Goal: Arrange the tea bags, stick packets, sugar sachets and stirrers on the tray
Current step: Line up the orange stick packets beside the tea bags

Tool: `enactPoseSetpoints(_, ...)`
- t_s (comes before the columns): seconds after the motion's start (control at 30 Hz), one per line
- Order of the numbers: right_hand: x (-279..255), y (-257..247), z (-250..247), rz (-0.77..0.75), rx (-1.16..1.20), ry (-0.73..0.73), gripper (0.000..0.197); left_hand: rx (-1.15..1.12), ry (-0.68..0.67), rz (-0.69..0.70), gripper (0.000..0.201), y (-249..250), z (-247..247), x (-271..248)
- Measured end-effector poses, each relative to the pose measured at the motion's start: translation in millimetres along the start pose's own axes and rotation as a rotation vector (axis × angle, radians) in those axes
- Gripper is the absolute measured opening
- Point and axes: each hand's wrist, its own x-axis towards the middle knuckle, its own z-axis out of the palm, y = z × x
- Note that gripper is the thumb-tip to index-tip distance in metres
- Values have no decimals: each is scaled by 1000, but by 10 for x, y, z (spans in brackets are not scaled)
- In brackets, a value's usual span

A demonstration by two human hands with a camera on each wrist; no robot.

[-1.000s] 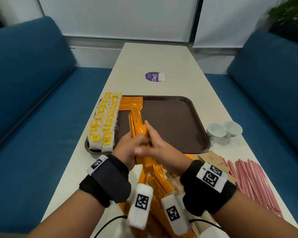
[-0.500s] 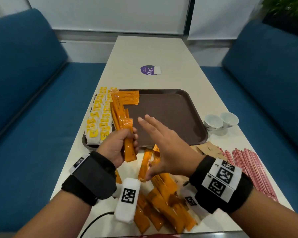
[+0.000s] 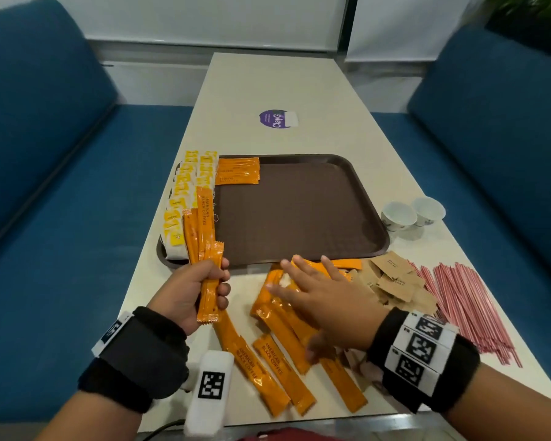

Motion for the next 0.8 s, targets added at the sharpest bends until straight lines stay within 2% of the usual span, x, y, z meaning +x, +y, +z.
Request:
enactPoseSetpoints(0.1,-49,27,-76,54,29,35,119,-7,2,2,18,13,-41,-3)
enactPoseSetpoints(0.27,-246,67,-22,56,-74,-94,137,-26,-4,10,16,63,-93,-1)
enactPoseSetpoints(0.33,-228,44,35,104,-61,-92,133,-22,0,0,15,52,-80,7)
enactPoseSetpoints(0.47,-146,-27,84,237,1,26,112,-2,5,-15,16,7,-45,46)
enactPoseSetpoints(0.57,-131,-79,58,284,46,39,101,14,27,-20,15,-7,-55,90)
enactPoseSetpoints(0.67,-173,-163,-5,195,85,20,97,12,31,-18,12,-11,-77,119)
enactPoseSetpoints(0.8,-153,-386,35,-211,24,-18,90,21,15,-19,8,1,-63,130)
